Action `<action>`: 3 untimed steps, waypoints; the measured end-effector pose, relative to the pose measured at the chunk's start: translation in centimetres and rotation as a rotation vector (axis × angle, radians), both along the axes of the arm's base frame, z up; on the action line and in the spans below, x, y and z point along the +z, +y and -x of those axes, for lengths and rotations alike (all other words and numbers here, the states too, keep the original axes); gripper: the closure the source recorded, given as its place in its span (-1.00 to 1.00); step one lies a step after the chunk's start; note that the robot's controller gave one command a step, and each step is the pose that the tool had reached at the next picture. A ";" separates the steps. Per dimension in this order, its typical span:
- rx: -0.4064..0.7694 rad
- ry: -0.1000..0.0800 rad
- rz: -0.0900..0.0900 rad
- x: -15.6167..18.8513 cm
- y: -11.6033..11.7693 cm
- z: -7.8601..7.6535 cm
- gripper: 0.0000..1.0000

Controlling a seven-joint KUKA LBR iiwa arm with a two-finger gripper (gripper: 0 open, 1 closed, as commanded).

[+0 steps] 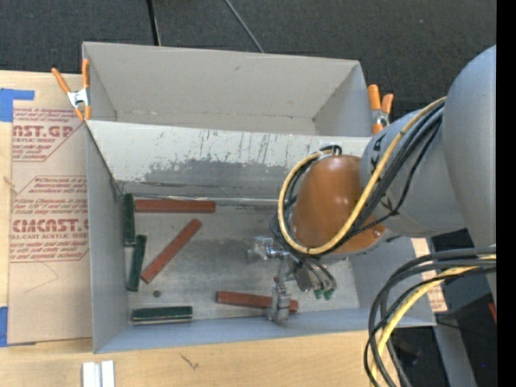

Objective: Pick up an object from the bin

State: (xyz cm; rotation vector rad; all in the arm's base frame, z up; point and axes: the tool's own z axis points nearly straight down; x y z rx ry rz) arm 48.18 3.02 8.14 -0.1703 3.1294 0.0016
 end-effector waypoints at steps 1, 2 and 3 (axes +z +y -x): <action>0.001 0.008 0.001 -0.1 0.0 0.2 1.00; 0.001 0.008 0.000 -0.1 0.0 0.2 1.00; -0.020 0.011 0.001 3.3 0.4 -0.7 1.00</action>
Offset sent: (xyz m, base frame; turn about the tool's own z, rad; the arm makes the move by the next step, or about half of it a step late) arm 0.0000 0.0000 0.0000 0.0000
